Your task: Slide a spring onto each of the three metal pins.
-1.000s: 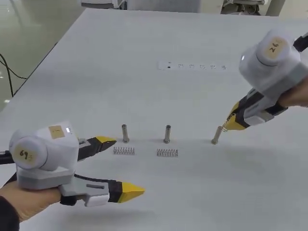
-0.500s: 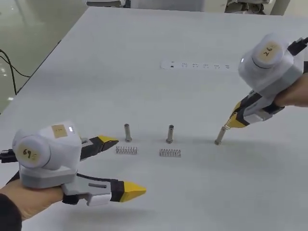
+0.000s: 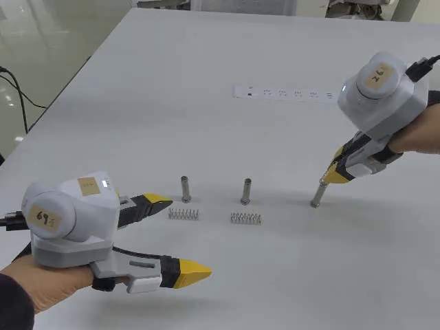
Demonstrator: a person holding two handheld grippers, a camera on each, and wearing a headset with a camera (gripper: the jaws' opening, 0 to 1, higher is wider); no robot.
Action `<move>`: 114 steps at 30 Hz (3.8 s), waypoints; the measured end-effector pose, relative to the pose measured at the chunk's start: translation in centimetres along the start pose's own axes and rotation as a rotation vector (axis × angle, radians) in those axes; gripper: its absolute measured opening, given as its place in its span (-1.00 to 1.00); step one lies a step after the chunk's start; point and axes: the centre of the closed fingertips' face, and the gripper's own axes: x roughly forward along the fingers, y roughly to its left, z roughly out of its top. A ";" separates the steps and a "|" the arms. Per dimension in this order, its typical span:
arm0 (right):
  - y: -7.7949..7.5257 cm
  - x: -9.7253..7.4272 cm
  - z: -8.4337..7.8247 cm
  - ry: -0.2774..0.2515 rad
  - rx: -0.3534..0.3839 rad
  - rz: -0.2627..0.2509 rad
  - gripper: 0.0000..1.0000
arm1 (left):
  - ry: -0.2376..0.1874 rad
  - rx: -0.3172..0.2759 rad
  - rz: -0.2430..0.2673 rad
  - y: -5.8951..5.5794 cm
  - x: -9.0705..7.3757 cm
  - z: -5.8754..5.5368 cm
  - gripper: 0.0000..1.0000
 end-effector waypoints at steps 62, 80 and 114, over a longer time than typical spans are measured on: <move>0.7 3.2 -1.2 0.078 0.030 0.049 -0.75 | 0.007 -0.010 -0.006 -0.1 0.1 -0.3 0.48; 1.3 4.8 -2.1 0.101 0.036 0.059 -0.74 | 0.007 -0.012 -0.006 -0.1 0.0 -0.4 0.48; 1.7 4.9 -2.0 0.066 0.028 0.065 -0.60 | 0.008 -0.009 -0.005 -0.1 0.1 -0.3 0.47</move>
